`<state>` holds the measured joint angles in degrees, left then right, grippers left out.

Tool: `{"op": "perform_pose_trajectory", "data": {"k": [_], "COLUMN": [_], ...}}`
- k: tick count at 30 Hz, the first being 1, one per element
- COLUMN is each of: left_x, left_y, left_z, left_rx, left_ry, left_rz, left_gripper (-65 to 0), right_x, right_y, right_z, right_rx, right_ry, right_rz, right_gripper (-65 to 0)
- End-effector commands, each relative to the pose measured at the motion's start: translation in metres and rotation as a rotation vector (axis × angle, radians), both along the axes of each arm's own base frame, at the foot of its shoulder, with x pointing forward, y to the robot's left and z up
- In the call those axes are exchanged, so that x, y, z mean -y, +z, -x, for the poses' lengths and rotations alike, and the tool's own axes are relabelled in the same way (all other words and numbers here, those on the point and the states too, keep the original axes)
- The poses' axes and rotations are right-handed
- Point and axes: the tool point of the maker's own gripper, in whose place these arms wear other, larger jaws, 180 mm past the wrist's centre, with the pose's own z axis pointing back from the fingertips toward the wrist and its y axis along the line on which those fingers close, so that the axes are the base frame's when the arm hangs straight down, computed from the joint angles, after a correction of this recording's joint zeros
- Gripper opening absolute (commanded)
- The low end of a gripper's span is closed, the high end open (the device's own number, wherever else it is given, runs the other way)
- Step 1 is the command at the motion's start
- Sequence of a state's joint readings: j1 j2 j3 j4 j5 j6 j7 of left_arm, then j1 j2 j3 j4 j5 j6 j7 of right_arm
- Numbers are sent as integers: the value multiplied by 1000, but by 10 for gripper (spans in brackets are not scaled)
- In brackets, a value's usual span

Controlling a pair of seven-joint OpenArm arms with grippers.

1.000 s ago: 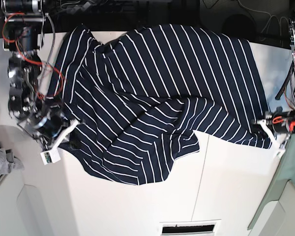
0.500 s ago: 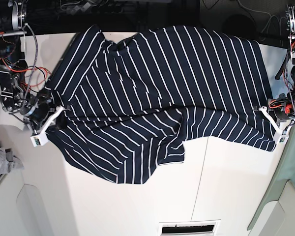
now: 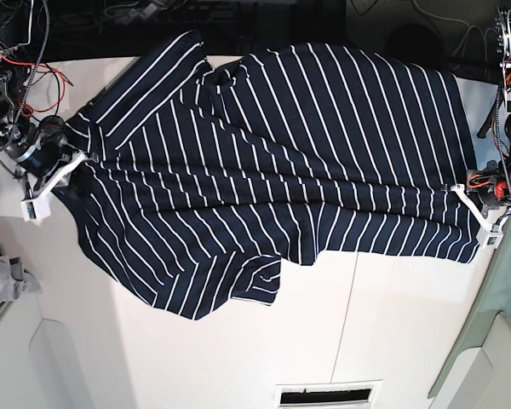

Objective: Layout the t-shirt on the table in an organized manner, then fold the t-shirt properly
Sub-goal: 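Lay the shirt flat and drag it straight with both grippers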

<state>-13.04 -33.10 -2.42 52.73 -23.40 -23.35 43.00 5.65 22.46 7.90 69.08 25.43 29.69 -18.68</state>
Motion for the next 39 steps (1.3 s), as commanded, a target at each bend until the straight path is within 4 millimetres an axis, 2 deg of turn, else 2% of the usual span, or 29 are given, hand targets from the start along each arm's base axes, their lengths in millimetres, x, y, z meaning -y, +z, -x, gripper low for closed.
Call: {"op": "perform_pose_trajectory", "data": {"k": [1,4,8,10,12,15,18,21,25,28,32,35,39], "left_x": [-16,-11,-1,8,17,21,21,27,42,62,93,116,118], "left_y": [11,30,42,39,30,14,3,4,8,13,19,26,43], "left_z": [0,-15,-30,-33,-30,-21,-13,-13,-26,-42,-62,-72,-82], "left_rx": [-14,54,114,121,106,61,25,26,57,89,120,121,119], "left_ry": [5,-13,-36,-41,-40,-33,-36,-72,-85,-104,-133,-205,-244], "left_rz": [-34,-9,-1,16,34,37,39,55,93,132,189,223,219], "left_gripper": [-650,-650,-650,-650,-650,-650,-650,-650,-650,-650,-650,-650,-650], "right_x": [-11,-40,-75,-87,-92,-93,-79,-46,9,39,57,62,60], "right_y": [30,42,43,33,13,-21,-40,-42,-37,-32,-26,-13,6], "right_z": [-23,-44,-68,-80,-86,-82,-78,-80,-80,-79,-79,-84,-85], "right_rx": [104,152,167,152,116,46,18,26,26,28,37,71,128], "right_ry": [11,37,51,57,69,91,71,5,-70,-107,-132,-173,-160], "right_rz": [-33,-46,-63,-57,-29,7,40,94,194,247,259,200,137], "right_gripper": [-650,-650,-650,-650,-650,-650,-650,-650,-650,-650,-650,-650,-650]}}
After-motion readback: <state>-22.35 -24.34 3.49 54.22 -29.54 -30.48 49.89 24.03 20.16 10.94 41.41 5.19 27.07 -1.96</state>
